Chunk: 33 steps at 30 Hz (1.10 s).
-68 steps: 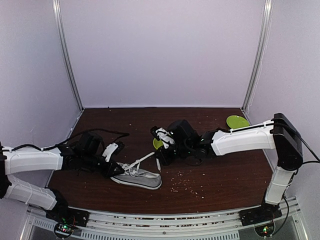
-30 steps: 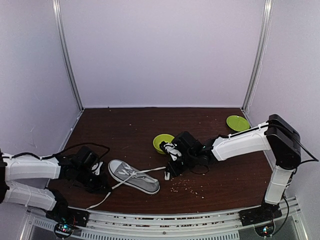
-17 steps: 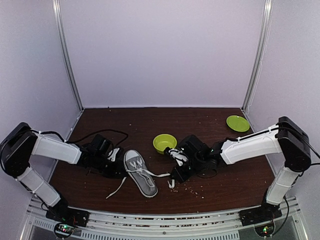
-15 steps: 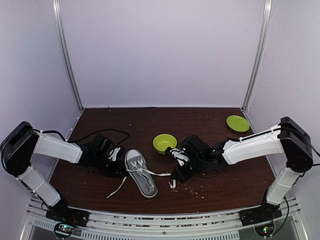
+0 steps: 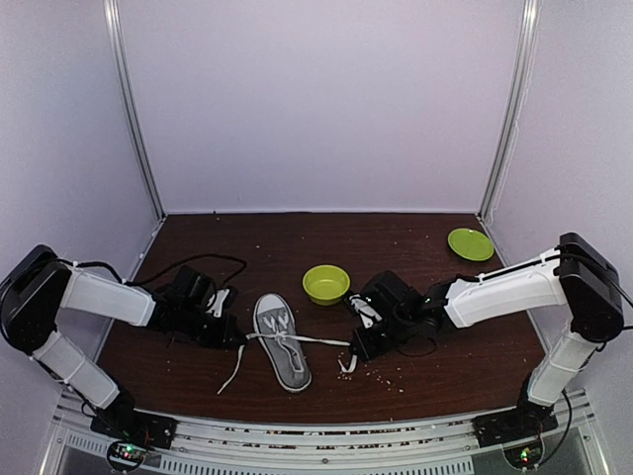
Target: Tie the shoes
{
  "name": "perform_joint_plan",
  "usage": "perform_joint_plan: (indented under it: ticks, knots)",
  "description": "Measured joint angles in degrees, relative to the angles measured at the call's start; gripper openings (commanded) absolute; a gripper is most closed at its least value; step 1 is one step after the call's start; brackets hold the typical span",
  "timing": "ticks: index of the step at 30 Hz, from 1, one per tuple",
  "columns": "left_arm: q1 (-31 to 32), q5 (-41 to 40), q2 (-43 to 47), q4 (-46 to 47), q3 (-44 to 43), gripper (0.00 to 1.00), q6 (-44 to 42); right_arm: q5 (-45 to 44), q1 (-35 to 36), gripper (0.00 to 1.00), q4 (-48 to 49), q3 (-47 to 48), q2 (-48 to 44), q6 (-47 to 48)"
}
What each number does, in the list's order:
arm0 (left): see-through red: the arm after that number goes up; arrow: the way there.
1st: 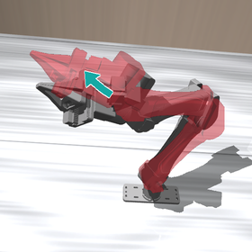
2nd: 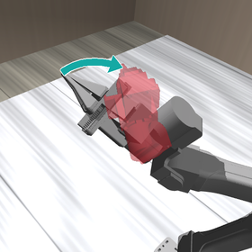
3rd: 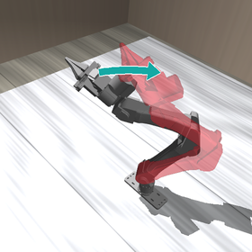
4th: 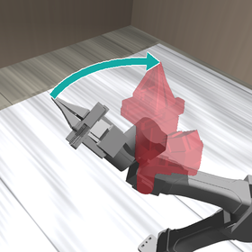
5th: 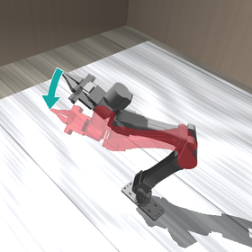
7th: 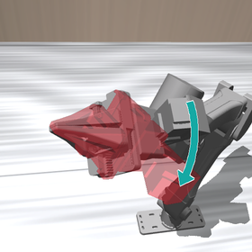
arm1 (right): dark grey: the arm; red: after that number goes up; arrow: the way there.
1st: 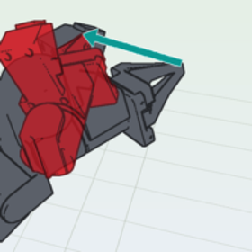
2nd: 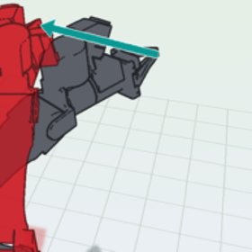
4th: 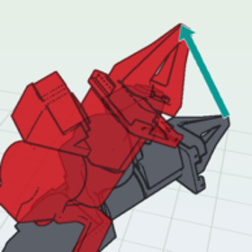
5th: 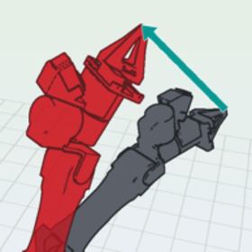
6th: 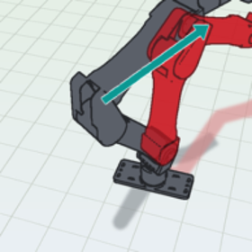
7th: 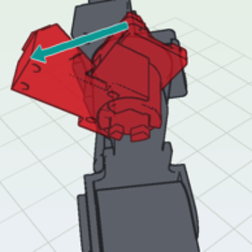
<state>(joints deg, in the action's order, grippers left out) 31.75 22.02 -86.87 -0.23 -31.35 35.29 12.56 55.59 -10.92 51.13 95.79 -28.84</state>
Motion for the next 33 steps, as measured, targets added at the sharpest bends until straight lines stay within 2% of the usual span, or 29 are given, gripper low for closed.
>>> perform_joint_plan:
  ticks: [13, 19, 20, 23, 26, 28, 33]
  knots:
    - [-0.7, -4.3, 10.0, -9.0, 4.8, 0.0, 0.2, -4.3, -0.7, 0.0, -1.4, -2.0, -2.2, -4.2]
    - [-1.6, -3.7, 12.7, -11.0, 6.2, 0.0, 0.2, -4.3, -0.9, 0.0, -1.3, -2.0, -2.5, -4.4]
    - [-1.6, -3.1, 13.0, -11.0, 6.2, 0.02, -0.1, -4.3, -0.9, 0.0, -1.3, -2.0, -2.6, -4.3]
    - [-1.6, -1.2, 14.3, -10.9, 6.3, 0.37, -1.9, -3.8, -1.1, 0.0, -1.2, -2.0, -2.8, -3.9]
    - [-0.7, 0.0, 16.0, -11.2, 5.3, 0.58, -4.8, -3.1, -1.2, 0.0, -1.1, -1.8, -3.0, -3.4]
    - [0.4, 0.7, 16.5, -10.9, 3.8, 0.63, -6.9, -2.6, -1.4, 0.0, -0.9, -1.6, -3.0, -3.1]
    - [2.8, 2.7, 16.0, -7.4, 0.7, 0.63, -12.7, -1.6, -1.4, 0.0, -0.2, -0.6, -3.0, -2.9]
